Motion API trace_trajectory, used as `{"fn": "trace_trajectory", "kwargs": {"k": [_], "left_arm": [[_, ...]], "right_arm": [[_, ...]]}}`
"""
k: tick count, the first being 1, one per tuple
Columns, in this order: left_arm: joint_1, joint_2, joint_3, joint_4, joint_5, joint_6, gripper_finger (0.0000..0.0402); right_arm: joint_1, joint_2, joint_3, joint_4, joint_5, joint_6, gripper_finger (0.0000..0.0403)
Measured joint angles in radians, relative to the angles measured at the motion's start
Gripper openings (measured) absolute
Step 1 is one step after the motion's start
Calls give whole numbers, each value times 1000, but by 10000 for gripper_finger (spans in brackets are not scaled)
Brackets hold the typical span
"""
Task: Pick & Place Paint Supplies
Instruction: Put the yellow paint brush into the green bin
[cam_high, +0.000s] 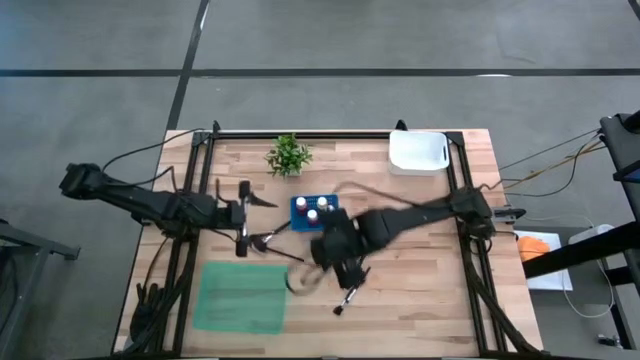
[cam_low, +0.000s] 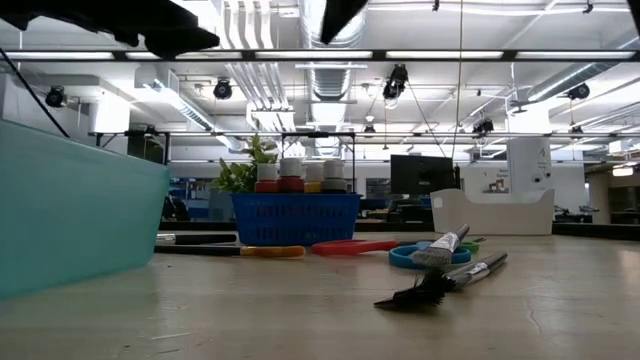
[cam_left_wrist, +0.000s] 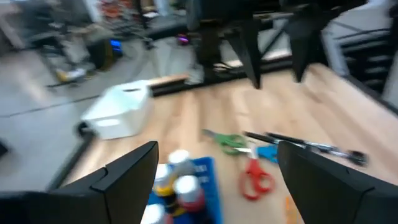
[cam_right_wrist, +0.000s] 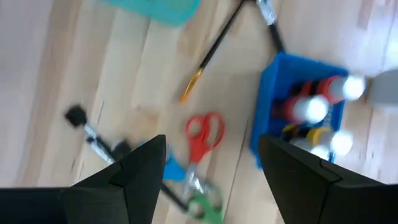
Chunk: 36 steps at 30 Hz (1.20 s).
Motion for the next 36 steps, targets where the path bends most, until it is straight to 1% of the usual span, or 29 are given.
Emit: {"fn": "trace_trajectory", "kwargs": {"k": [3, 5, 8, 12, 14, 16, 19, 22, 24, 27, 29, 33, 36], "left_arm": [[-3, 74, 45, -4, 57, -22, 324], [-12, 136, 87, -16, 79, -36, 311], [-33, 241, 161, -45, 87, -41, 288], [-77, 393, 278, -107, 84, -38, 261], [-103, 464, 343, -164, 57, -33, 253], [-126, 529, 412, -256, 2, -48, 250], [-160, 615, 515, -429, -95, -109, 249], [-180, 689, 601, -531, -141, -171, 249], [-181, 730, 639, -540, -146, -197, 249], [-181, 788, 678, -544, -147, -209, 249], [-181, 821, 700, -548, -146, -209, 249], [-181, 873, 713, -550, -109, -233, 249], [-182, 897, 712, -553, -90, -251, 249]], "right_arm": [[82, -48, -115, 11, 81, 75, 254], [134, -92, -200, 40, 108, 142, 254], [217, -171, -327, 147, 153, 225, 254], [335, -270, -489, 308, 263, 302, 254], [391, -316, -563, 377, 352, 321, 254], [442, -356, -636, 466, 456, 321, 254], [505, -399, -737, 579, 601, 307, 254], [554, -439, -830, 672, 713, 273, 254], [578, -463, -889, 723, 755, 259, 254], [592, -487, -967, 787, 789, 256, 254], [597, -503, -1008, 789, 782, 269, 254], [611, -533, -1072, 800, 779, 339, 254], [627, -544, -1115, 848, 782, 331, 254]]}}
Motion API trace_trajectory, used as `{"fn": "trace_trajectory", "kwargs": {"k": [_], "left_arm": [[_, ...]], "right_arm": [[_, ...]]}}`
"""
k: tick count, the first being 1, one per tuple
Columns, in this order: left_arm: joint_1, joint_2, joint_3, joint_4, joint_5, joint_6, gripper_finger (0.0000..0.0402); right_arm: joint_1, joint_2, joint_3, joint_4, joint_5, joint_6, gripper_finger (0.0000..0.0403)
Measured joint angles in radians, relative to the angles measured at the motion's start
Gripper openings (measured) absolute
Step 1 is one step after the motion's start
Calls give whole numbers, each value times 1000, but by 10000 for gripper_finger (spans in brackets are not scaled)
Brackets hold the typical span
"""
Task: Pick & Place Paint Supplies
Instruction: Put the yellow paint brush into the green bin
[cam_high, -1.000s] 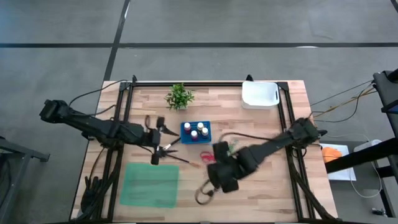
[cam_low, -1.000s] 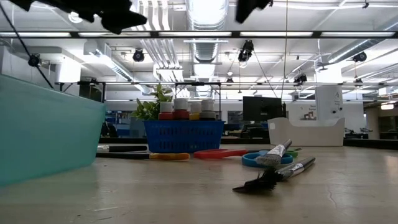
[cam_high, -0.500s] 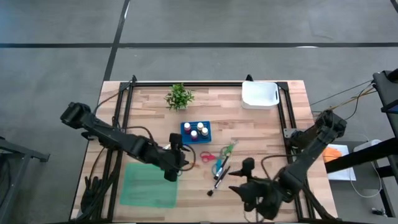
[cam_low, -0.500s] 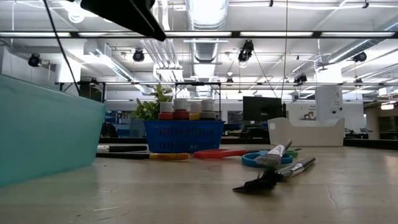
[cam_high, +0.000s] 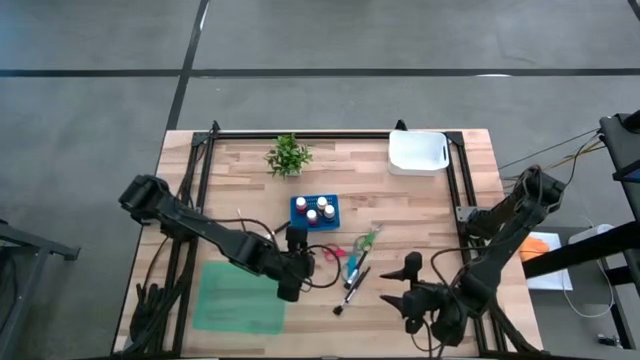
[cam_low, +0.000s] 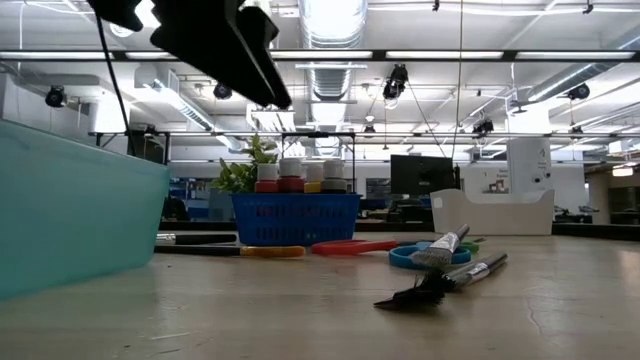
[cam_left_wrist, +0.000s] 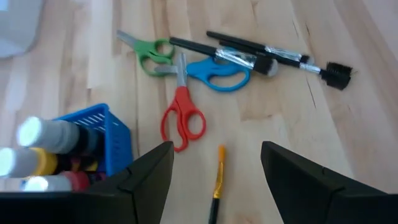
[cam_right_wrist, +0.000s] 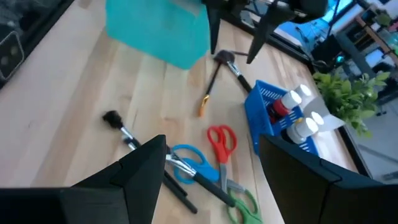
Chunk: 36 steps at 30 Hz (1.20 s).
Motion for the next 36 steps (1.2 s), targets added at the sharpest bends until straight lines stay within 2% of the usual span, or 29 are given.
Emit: {"fn": "trace_trajectory", "kwargs": {"k": [10, 21, 31, 36], "left_arm": [[-1, 13, -1, 27, 4, -113, 249], [-3, 113, 6, 81, -8, -156, 248], [11, 144, 11, 80, -34, -180, 198], [29, 144, 80, 11, -34, -146, 188]], "right_arm": [[20, -13, 1, 36, 3, -65, 254], [32, -11, -3, 34, 1, -87, 254], [32, -11, -12, 31, -5, -91, 254], [32, -11, -14, 30, -8, -86, 254]]}}
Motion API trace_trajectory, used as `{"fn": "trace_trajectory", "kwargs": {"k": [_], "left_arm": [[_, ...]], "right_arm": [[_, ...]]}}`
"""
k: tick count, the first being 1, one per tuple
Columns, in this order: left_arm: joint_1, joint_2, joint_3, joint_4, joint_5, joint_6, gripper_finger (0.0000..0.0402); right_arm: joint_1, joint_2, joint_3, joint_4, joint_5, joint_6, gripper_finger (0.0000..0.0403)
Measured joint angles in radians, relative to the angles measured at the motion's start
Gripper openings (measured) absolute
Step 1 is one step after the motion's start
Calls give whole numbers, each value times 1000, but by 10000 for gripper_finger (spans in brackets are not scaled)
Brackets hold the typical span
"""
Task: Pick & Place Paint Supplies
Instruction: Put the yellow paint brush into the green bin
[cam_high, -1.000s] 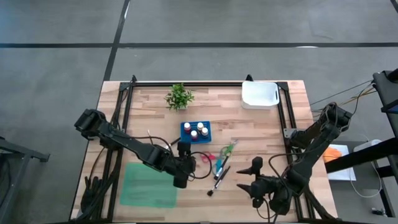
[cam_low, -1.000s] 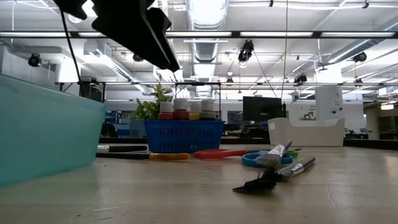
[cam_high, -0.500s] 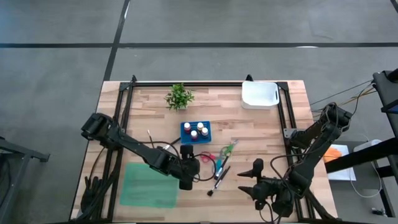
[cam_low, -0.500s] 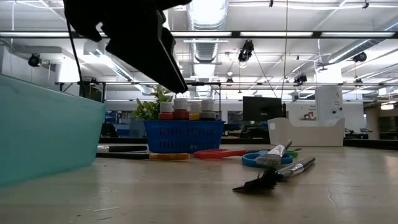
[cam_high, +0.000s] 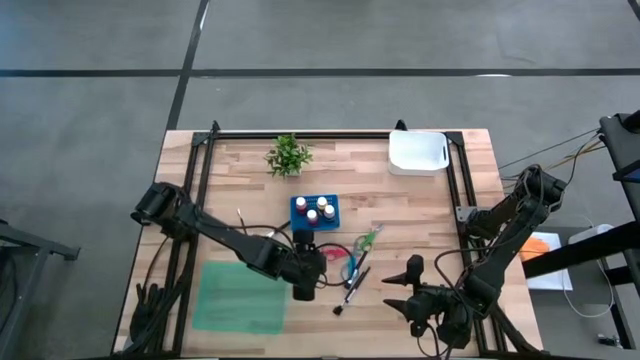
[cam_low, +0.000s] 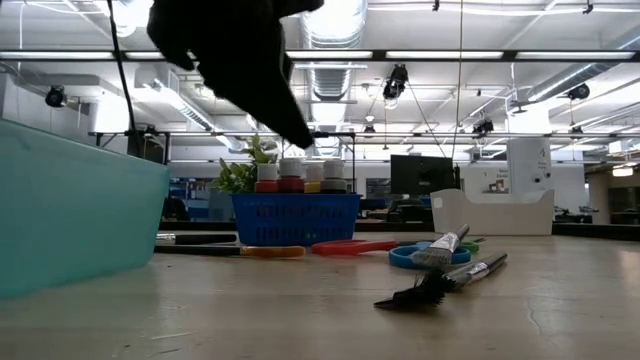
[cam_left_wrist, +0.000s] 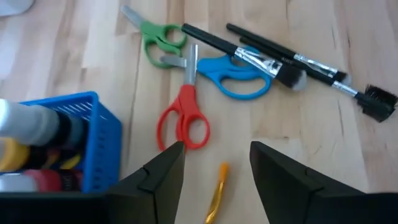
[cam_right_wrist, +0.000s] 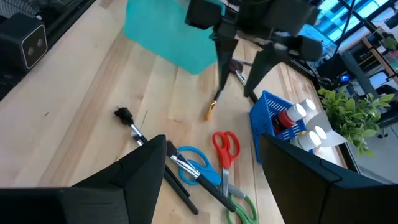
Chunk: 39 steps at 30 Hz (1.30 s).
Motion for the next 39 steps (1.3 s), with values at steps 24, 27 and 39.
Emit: {"fn": "trace_trajectory", "kwargs": {"k": [24, 27, 39], "left_arm": [[49, 278, 386, -474, 166, 13, 188], [58, 288, 376, -488, 177, 12, 188], [78, 319, 356, -445, 211, 13, 188]], "right_arm": [[1, 0, -30, -4, -3, 41, 254], [0, 0, -40, -4, -10, 52, 254], [0, -2, -43, 0, -11, 53, 254]]}}
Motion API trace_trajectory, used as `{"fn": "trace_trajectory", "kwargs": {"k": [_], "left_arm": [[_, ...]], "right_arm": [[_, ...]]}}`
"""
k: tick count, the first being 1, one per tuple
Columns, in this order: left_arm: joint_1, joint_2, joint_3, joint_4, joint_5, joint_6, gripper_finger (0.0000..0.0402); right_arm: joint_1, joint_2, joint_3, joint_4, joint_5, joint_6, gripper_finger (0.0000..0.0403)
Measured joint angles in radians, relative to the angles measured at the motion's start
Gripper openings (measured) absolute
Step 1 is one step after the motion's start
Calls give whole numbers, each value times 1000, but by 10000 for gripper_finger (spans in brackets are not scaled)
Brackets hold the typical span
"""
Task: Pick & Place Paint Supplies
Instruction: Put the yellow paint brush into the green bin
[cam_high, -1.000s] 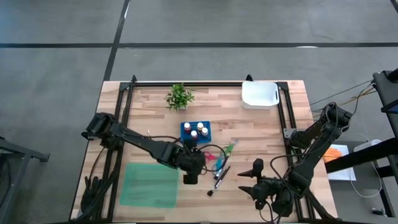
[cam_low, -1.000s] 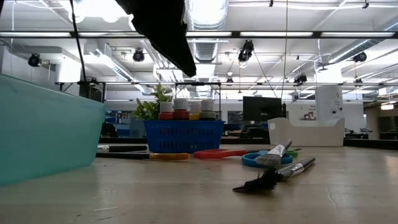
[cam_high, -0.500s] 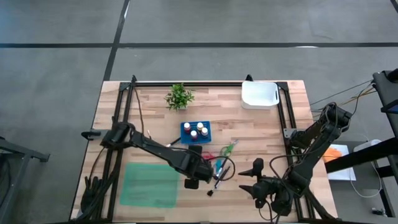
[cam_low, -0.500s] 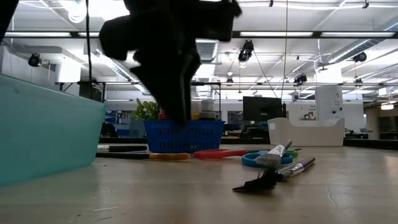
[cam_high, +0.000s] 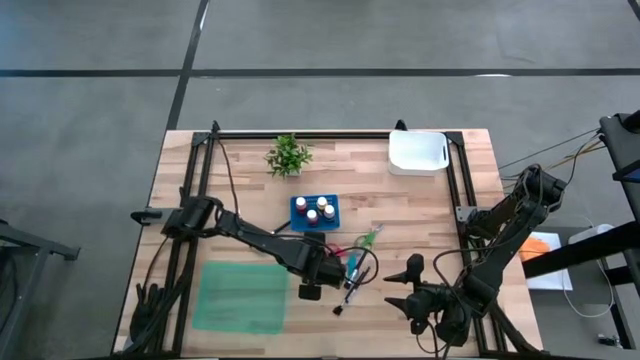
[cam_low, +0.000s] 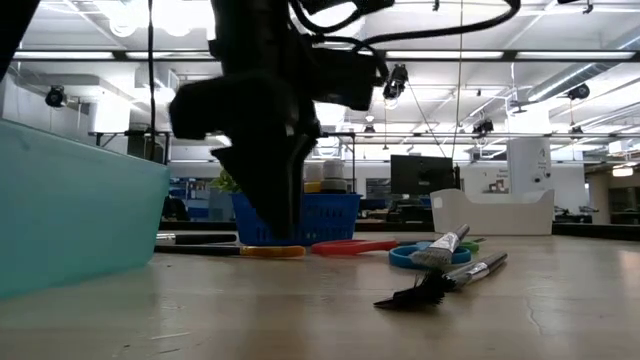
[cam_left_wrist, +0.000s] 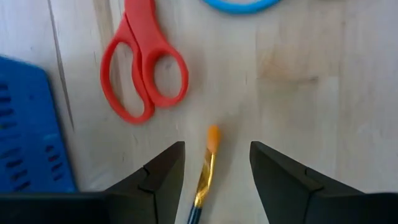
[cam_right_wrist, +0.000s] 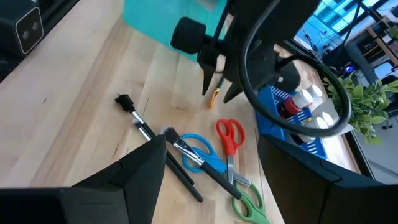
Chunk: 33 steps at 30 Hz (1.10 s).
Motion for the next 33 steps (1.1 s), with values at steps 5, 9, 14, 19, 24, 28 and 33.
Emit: {"fn": "trace_trajectory", "kwargs": {"k": [5, 9, 14, 19, 24, 28, 33], "left_arm": [[9, 4, 0, 15, 3, 8, 188], [25, 7, 0, 16, 2, 10, 177], [33, 7, -8, 28, 6, 7, 137], [33, 7, -44, 49, 22, 2, 121], [35, 4, -80, 86, 23, -4, 120], [38, 1, -94, 104, 29, -4, 118], [40, 1, -94, 110, 37, -3, 70]], "right_arm": [[0, 0, 2, 3, -4, 0, 254], [0, 0, 2, 2, -5, 0, 254], [0, 0, 2, 2, -8, 0, 254], [0, 0, 2, 2, -16, 1, 254], [0, 0, 2, 2, -17, 1, 254], [0, 0, 2, 3, -17, 1, 254], [0, 0, 2, 3, -17, 2, 254]]}}
